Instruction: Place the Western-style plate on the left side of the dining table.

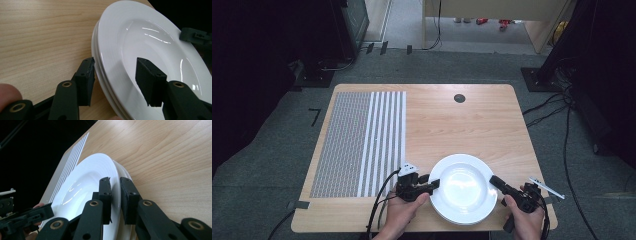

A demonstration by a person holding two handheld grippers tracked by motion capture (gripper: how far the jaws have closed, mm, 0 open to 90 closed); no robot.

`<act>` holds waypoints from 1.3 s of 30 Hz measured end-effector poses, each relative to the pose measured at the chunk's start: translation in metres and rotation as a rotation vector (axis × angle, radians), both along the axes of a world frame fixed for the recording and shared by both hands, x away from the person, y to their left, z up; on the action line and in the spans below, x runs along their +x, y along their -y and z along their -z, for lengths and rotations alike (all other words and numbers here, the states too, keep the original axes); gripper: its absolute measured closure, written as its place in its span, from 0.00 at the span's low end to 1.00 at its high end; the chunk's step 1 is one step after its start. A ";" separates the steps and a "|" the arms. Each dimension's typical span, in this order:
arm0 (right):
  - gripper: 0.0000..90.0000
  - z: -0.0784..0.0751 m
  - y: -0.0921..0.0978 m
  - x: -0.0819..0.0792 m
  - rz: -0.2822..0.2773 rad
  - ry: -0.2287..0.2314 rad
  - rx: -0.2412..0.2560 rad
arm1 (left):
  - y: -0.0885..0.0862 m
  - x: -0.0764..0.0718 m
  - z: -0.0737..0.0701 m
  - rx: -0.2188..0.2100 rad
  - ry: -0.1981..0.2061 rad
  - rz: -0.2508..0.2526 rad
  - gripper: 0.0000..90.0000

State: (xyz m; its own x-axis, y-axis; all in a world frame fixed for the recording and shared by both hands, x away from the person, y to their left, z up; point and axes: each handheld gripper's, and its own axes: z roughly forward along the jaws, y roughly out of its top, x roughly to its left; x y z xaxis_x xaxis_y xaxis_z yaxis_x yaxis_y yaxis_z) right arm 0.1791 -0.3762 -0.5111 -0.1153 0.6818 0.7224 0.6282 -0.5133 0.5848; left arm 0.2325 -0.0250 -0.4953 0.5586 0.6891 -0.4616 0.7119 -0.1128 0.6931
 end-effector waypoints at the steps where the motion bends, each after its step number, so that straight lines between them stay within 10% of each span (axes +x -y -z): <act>1: 0.90 0.000 0.000 0.000 -0.001 0.001 0.001 | 0.000 -0.003 0.000 0.008 0.004 -0.001 0.56; 12: 0.91 -0.001 -0.001 -0.003 0.006 -0.017 0.013 | 0.001 -0.020 -0.001 0.046 0.086 -0.041 0.63; 28: 0.92 0.001 -0.007 -0.002 0.029 0.063 0.053 | -0.003 -0.020 -0.001 -0.007 0.076 -0.070 0.66; 39: 0.90 0.001 -0.018 0.000 0.034 0.064 0.047 | -0.016 -0.009 -0.003 -0.122 0.000 -0.090 0.77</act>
